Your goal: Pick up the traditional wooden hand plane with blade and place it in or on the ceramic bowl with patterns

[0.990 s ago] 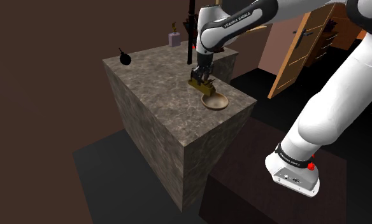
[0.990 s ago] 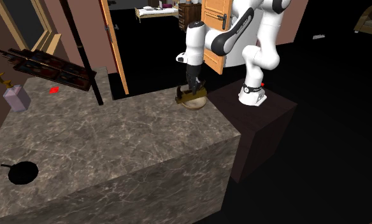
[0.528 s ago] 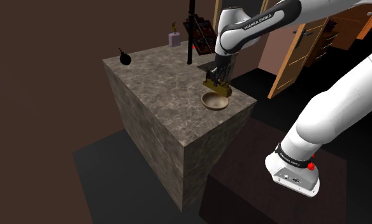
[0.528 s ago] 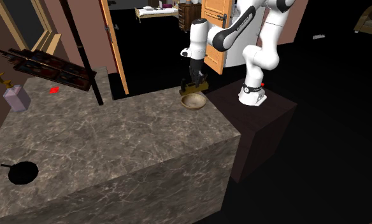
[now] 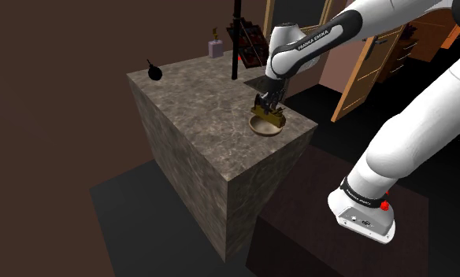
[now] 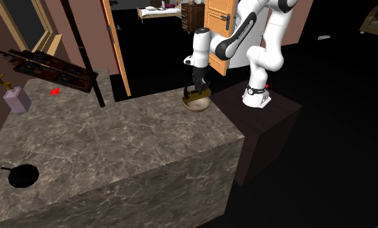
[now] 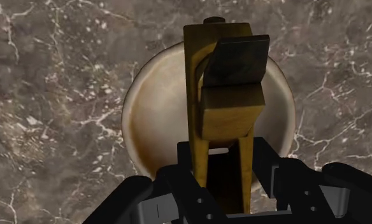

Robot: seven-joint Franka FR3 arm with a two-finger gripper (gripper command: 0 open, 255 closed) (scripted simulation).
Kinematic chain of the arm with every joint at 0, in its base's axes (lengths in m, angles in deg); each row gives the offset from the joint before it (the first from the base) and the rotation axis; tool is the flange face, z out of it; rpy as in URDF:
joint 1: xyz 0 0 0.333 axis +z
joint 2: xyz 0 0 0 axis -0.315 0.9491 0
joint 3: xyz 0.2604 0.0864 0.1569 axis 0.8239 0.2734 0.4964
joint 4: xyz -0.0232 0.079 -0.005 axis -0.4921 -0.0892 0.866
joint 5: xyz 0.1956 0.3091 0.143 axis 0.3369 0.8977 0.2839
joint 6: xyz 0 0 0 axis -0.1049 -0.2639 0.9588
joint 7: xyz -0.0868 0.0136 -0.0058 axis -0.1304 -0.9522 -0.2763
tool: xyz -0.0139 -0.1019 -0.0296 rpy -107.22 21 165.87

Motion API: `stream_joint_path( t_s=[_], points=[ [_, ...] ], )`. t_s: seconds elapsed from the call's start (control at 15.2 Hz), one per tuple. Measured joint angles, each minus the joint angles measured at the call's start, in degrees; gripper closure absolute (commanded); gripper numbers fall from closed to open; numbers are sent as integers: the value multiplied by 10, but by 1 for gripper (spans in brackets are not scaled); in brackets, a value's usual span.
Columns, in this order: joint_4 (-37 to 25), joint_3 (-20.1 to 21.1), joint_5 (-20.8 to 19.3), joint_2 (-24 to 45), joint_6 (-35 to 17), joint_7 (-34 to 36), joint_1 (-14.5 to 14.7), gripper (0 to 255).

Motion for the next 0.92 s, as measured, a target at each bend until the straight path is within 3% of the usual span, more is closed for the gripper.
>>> stream_joint_path(
  t_s=[0.33,0.73,0.79,0.92],
  points=[
    [13,0,1,24,-38,1,1,255],
    [16,-1,1,26,-43,0,0,255],
    [16,-1,1,26,-43,0,0,0],
    [16,-1,1,26,-43,0,0,0]
  ],
)
